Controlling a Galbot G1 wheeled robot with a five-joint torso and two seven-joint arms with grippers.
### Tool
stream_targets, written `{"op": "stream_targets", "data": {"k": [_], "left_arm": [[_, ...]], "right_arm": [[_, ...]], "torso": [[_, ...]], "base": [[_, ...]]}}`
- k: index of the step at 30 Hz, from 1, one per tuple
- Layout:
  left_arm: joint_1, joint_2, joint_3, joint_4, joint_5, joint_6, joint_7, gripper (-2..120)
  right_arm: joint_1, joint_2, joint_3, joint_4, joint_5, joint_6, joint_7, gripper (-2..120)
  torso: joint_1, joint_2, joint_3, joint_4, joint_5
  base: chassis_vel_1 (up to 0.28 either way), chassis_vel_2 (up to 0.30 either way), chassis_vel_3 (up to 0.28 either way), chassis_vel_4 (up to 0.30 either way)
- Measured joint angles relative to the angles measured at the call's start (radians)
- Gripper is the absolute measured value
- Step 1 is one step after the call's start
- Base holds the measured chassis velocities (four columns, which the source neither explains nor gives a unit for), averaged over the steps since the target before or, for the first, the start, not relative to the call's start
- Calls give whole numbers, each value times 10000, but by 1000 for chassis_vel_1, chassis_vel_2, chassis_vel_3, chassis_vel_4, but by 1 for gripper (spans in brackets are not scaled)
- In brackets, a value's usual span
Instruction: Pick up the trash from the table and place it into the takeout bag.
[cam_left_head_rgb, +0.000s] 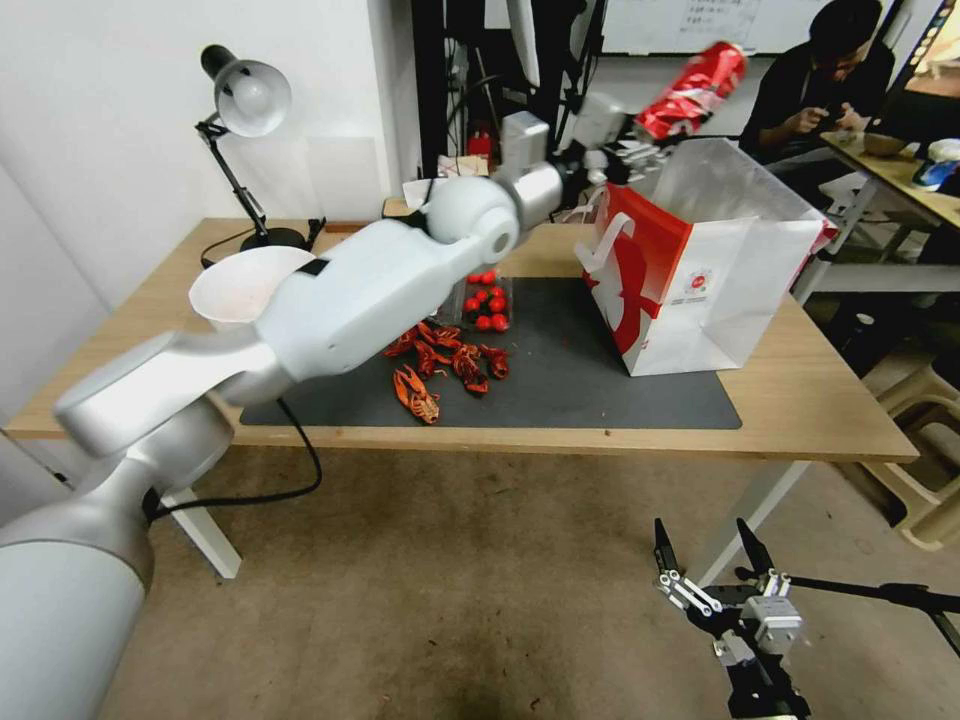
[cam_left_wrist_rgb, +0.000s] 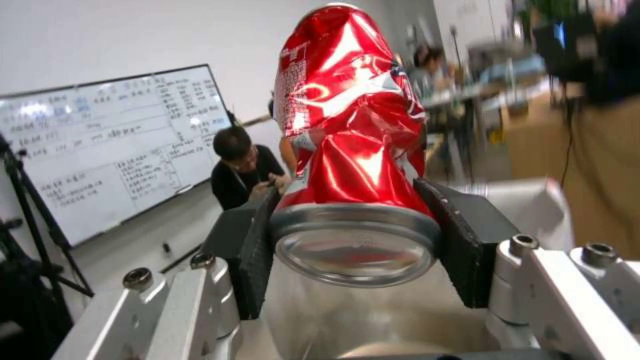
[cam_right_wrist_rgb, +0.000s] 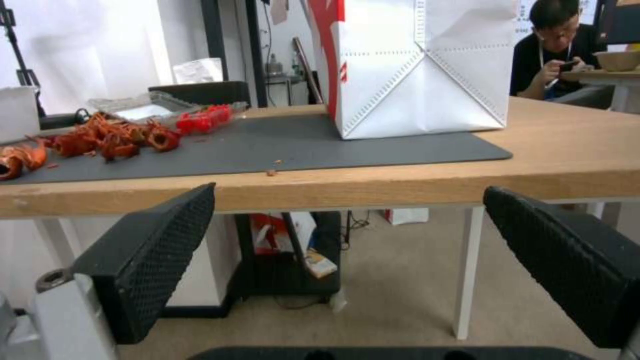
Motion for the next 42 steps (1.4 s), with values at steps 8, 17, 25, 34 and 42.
{"op": "stream_targets", "data": {"k": [8,17,25,34,42], "left_arm": [[-968,-478,1549,807,1208,-239,134,50],[-1422,-717,2110,910,1892,-272,-189,73],[-1027,-350,1908,311,1354,-404,-1471,97],[150,465,580,-945,424,-21,-4796,100],[1380,1039,-131,-2600,395,602,-7593,100]], "right_arm": [[-41,58,-16,-44,-30,99,-17,100],[-22,32,-6,-33,-2,121,-18,100],[37,27,-16,-36,58,137,-18,100],[193,-79,-107,-40,99,19,-3,100],[213,-254,-32,-6,271,-69,5,100]], "torso": [[0,-1,0,2,-2],[0,0,-1,2,-2],[0,-1,0,2,-3],[0,-1,-1,3,-5],[-1,0,-1,1,-4]], "base": [[0,0,0,0],[0,0,0,0],[0,0,0,0],[0,0,0,0],[0,0,0,0]]}}
